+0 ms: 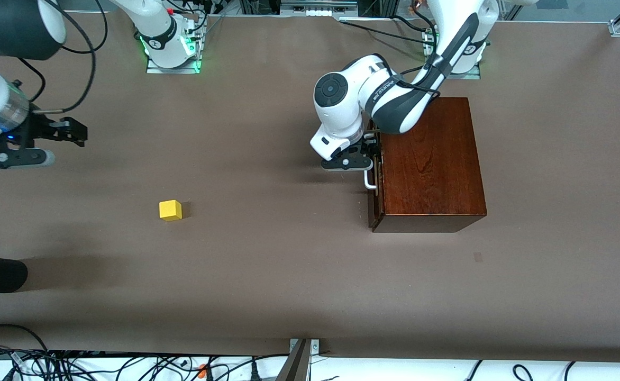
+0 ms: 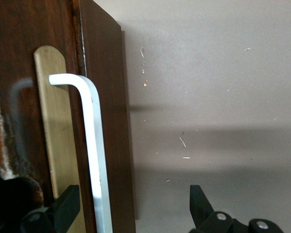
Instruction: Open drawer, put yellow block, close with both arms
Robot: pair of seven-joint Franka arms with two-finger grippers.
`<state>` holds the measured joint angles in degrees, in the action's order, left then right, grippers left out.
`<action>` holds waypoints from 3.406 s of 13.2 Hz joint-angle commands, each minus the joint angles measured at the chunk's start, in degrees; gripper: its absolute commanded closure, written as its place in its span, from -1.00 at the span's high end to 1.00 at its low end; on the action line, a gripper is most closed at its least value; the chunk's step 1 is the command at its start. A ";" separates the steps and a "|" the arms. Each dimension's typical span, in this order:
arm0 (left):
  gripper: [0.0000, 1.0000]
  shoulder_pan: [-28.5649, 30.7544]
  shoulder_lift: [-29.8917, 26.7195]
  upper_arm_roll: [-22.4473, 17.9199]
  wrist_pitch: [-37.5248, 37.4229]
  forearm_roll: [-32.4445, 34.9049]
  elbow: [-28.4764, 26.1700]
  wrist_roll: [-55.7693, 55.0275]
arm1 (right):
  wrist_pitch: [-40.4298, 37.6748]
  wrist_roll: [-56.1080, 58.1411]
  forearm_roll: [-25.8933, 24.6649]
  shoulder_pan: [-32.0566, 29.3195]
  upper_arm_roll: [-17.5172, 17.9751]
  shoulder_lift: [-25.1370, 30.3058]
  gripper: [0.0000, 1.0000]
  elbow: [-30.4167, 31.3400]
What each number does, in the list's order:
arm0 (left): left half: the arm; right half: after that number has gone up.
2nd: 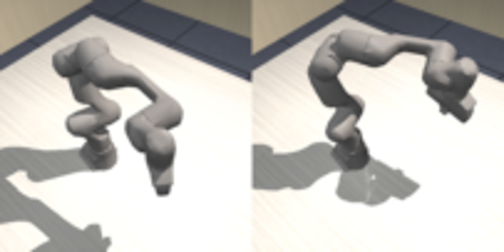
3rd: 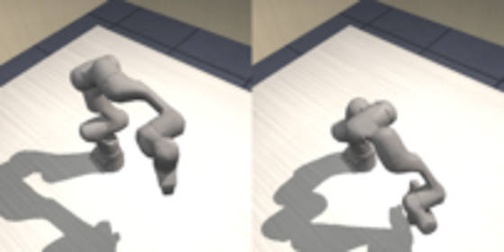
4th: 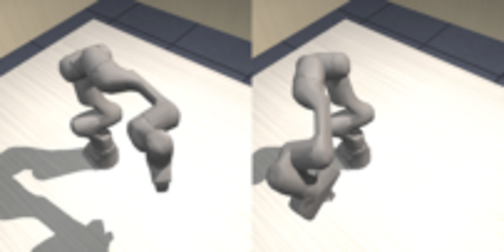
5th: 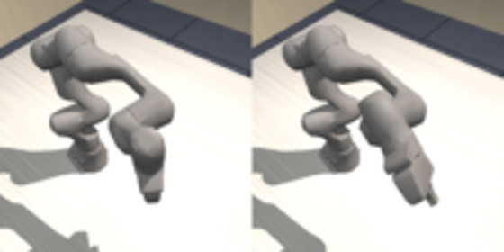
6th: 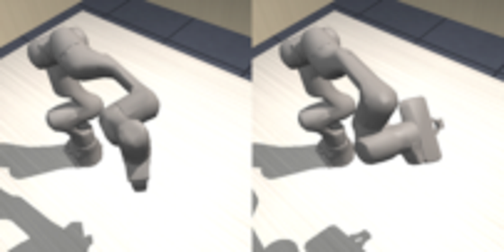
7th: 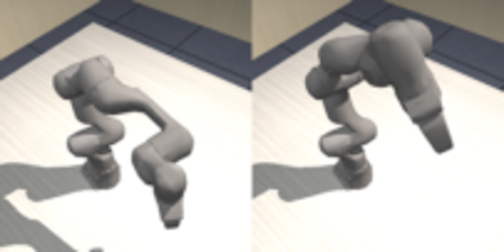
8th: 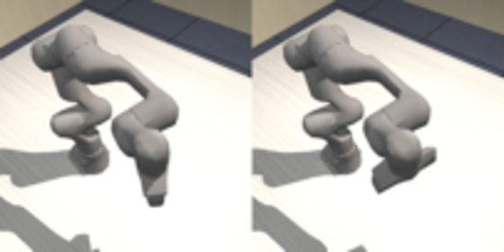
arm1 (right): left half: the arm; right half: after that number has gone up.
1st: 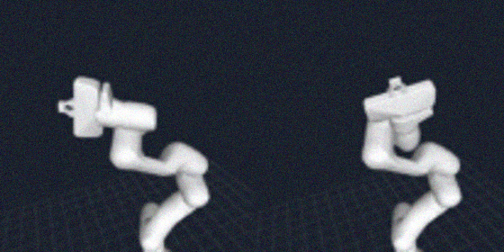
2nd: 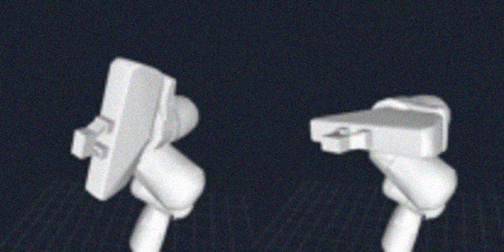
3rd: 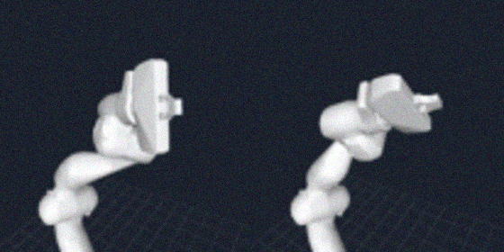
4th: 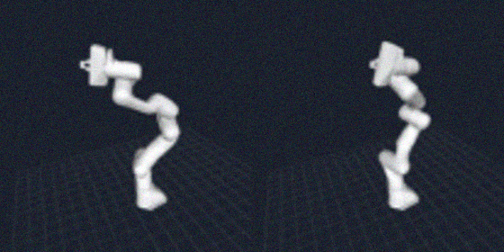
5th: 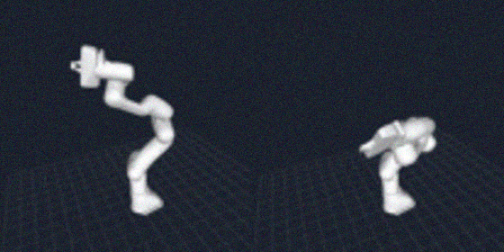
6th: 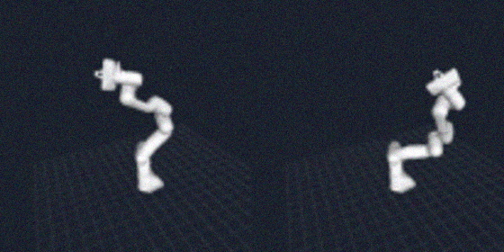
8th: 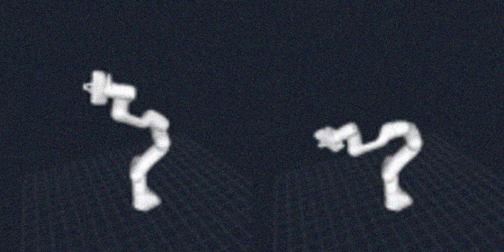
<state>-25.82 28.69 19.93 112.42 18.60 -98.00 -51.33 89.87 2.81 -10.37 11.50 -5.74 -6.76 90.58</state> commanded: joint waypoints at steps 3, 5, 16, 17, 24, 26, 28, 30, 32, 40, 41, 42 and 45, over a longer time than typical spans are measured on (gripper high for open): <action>1.00 -0.46 1.71 -0.15 2.53 1.96 -0.44 -2.55 | -1.28 -0.09 -1.58 0.28 -0.15 0.08 1.00 -0.76; 1.00 -0.54 2.15 -0.07 4.02 1.88 -0.09 -3.34 | -1.28 -0.09 -1.85 0.28 -0.15 0.17 1.00 -0.76; 1.00 -4.67 3.47 0.11 8.95 0.82 2.37 -7.91 | 4.61 1.57 4.38 -0.68 -0.41 -2.29 1.00 -0.23; 1.00 -4.93 4.00 0.11 9.65 0.73 3.42 -7.91 | 4.61 2.19 5.78 -0.60 -0.41 -1.95 1.00 -0.49; 1.00 -6.25 7.43 0.29 10.36 -1.19 9.13 -7.82 | 3.29 6.68 15.73 -0.60 -1.82 -1.94 1.00 0.73; 1.00 -6.34 7.34 0.29 10.36 -2.16 9.84 -7.82 | 4.78 6.59 15.73 -0.60 -1.82 -1.94 1.00 1.61; 1.00 -6.61 6.99 0.37 10.19 -2.08 9.84 -7.65 | 7.50 6.42 16.08 -0.51 -1.82 -2.03 1.00 2.57; 1.00 -6.78 6.12 0.37 9.40 -2.08 9.93 -6.95 | 10.22 6.33 16.08 -0.51 -1.82 -2.12 1.00 5.20; 1.00 -6.70 4.01 0.37 5.81 -1.82 9.93 -6.59 | 14.78 6.33 16.08 -0.51 -1.82 -2.20 1.00 9.85; 1.00 5.06 -7.42 0.37 -19.86 -7.17 16.34 17.30 | 34.47 6.85 16.52 -0.16 -1.03 -14.94 1.00 16.46; 1.00 7.08 -8.82 0.20 -21.44 -7.18 16.61 17.84 | 36.76 6.85 17.65 -0.16 -0.07 -16.34 1.00 16.64; 1.00 9.10 -9.87 0.20 -22.93 -7.18 16.61 18.19 | 38.61 7.03 19.66 -0.16 0.29 -18.01 1.00 16.64; 1.00 16.75 -13.13 0.37 -24.44 -7.44 16.52 30.18 | 45.37 7.03 20.56 -0.07 1.69 -22.32 1.00 17.16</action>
<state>-13.22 18.23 19.74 89.52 12.53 -81.15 -28.88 131.49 8.75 8.74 11.52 -5.05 -27.33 107.05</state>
